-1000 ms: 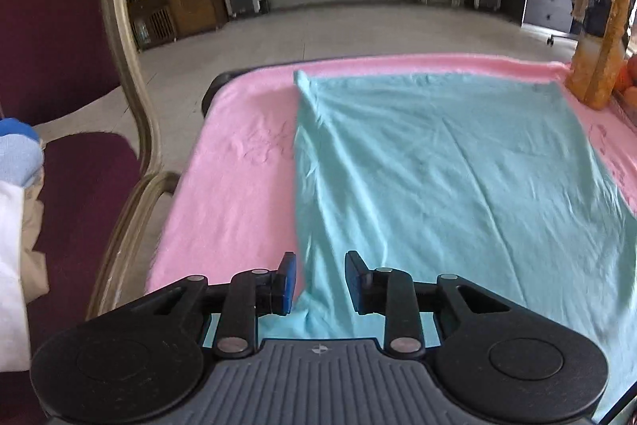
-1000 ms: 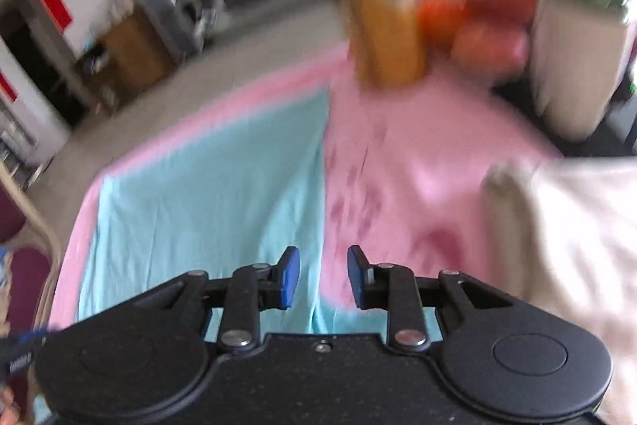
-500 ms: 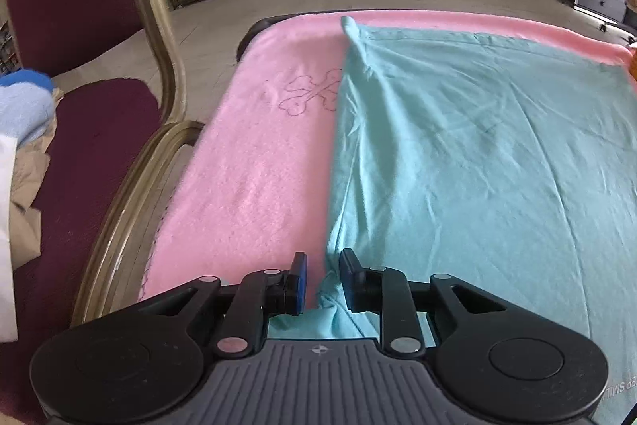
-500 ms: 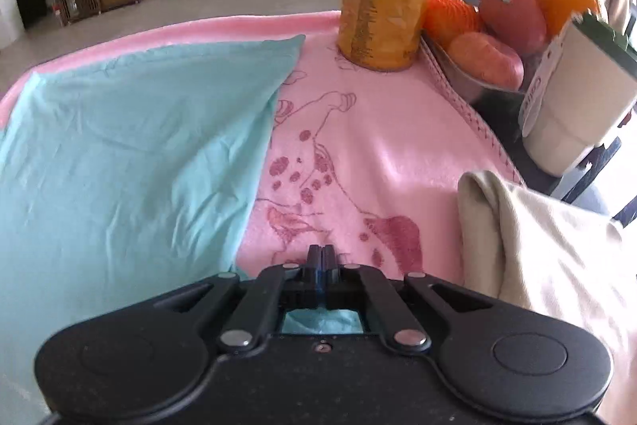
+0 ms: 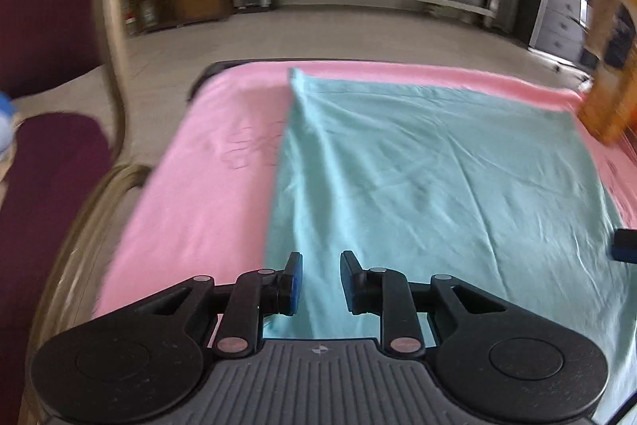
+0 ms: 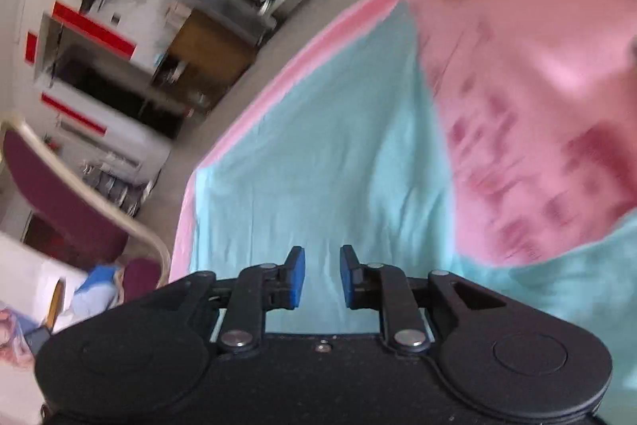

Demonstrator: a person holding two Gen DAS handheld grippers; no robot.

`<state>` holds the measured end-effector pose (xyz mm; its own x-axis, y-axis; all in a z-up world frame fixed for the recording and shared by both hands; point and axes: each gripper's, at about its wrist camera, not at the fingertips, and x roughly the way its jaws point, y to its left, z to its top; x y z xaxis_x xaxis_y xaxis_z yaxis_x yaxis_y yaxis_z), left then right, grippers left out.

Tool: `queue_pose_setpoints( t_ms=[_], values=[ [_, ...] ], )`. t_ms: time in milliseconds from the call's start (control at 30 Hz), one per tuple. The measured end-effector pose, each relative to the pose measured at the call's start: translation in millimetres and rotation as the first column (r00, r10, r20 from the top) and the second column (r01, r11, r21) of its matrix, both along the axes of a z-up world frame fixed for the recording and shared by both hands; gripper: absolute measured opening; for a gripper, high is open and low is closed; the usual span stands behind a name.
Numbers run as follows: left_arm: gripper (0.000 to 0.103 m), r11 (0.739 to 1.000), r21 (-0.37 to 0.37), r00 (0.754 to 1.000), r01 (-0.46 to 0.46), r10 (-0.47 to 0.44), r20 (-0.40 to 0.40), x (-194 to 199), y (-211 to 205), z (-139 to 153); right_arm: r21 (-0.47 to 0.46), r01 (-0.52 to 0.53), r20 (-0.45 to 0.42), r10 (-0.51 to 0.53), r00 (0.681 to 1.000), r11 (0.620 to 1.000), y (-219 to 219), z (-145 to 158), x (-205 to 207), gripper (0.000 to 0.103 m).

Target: Fold clothes

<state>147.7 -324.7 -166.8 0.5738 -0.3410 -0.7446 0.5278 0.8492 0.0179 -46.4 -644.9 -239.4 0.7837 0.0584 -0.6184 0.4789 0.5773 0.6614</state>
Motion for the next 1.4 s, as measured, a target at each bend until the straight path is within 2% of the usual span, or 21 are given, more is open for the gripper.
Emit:
queue_pose_setpoints(
  t_ms=[67,133,233,267,300,333,367,400,433,500,567,667,733,767,933,1033,1133,1200,1300,1400],
  values=[
    [0.024,1.000,-0.008,0.999,-0.007,0.006,-0.036,7,0,-7,0.018,-0.029,0.003,0.029,1.000,0.999,0,-10,11,0.019],
    [0.027,0.999,-0.003,0.997,-0.034,0.034,-0.064,16,2,-13,0.001,0.040,0.010,-0.040,0.999,0.999,-10,-12,7,0.019],
    [0.026,0.996,0.010,0.995,-0.090,0.090,-0.049,20,5,-15,-0.022,0.142,0.021,-0.141,0.990,0.990,-25,-15,2,0.017],
    [0.026,0.994,0.019,0.993,-0.109,0.110,-0.038,21,6,-15,-0.030,0.176,0.026,-0.175,0.984,0.984,-30,-17,0,0.014],
    [0.021,0.991,0.028,0.991,-0.128,0.129,-0.026,22,8,-14,-0.038,0.209,0.030,-0.208,0.978,0.977,-35,-18,-2,0.011],
    [0.022,0.987,0.046,0.988,-0.153,0.153,-0.004,23,9,-14,-0.045,0.243,0.035,-0.241,0.970,0.969,-39,-19,-4,0.005],
    [0.023,0.982,0.066,0.984,-0.179,0.178,0.022,24,11,-13,-0.045,0.284,0.034,-0.283,0.959,0.958,-45,-20,-8,0.005],
    [0.023,0.979,0.059,0.980,-0.196,0.195,0.023,26,15,-11,-0.036,0.335,0.026,-0.334,0.942,0.942,-51,-20,-16,0.010],
    [0.023,0.976,0.047,0.977,-0.212,0.211,0.020,29,19,-8,-0.030,0.358,0.025,-0.358,0.933,0.933,-52,-18,-23,0.010],
    [0.022,0.971,0.010,0.971,-0.238,0.238,0.002,28,30,5,-0.025,0.345,0.036,-0.344,0.938,0.938,-41,-4,-36,0.021],
    [0.023,0.969,-0.017,0.969,-0.248,0.248,-0.005,21,40,22,-0.019,0.332,0.047,-0.331,0.942,0.943,-30,9,-49,0.022],
    [0.025,0.979,-0.004,0.979,-0.202,0.202,0.020,-4,49,47,-0.012,0.312,0.064,-0.311,0.948,0.950,-14,29,-69,0.022],
    [0.035,0.984,-0.034,0.984,-0.175,0.176,0.038,-25,60,61,-0.007,0.299,0.076,-0.298,0.952,0.954,-3,43,-82,0.025],
    [0.035,0.983,-0.055,0.984,-0.174,0.176,0.033,-36,67,64,-0.005,0.292,0.082,-0.291,0.953,0.956,3,49,-88,0.029],
    [0.035,0.981,-0.094,0.982,-0.170,0.161,-0.099,-75,93,51,0.006,0.257,0.105,-0.256,0.961,0.966,30,79,-120,0.033],
    [0.035,0.987,-0.069,0.979,-0.143,0.131,-0.157,-88,91,34,0.024,0.236,0.050,-0.237,0.970,0.971,43,67,-125,0.033],
    [0.035,0.997,-0.006,0.983,-0.077,0.075,-0.166,-97,71,18,0.071,0.224,-0.025,-0.222,0.975,0.972,50,48,-117,0.032],
    [0.035,0.999,0.016,0.988,-0.032,0.034,-0.150,-102,56,11,0.106,0.212,-0.062,-0.206,0.977,0.972,55,36,-108,0.025],
    [0.035,0.999,0.029,0.989,0.029,-0.024,-0.148,-106,37,0,0.092,0.152,-0.083,-0.144,0.986,0.984,60,23,-85,0.025],
    [0.036,0.998,0.038,0.988,0.051,-0.045,-0.148,-105,26,-10,0.076,0.096,-0.081,-0.089,0.993,0.993,63,11,-66,0.025]
  ],
)
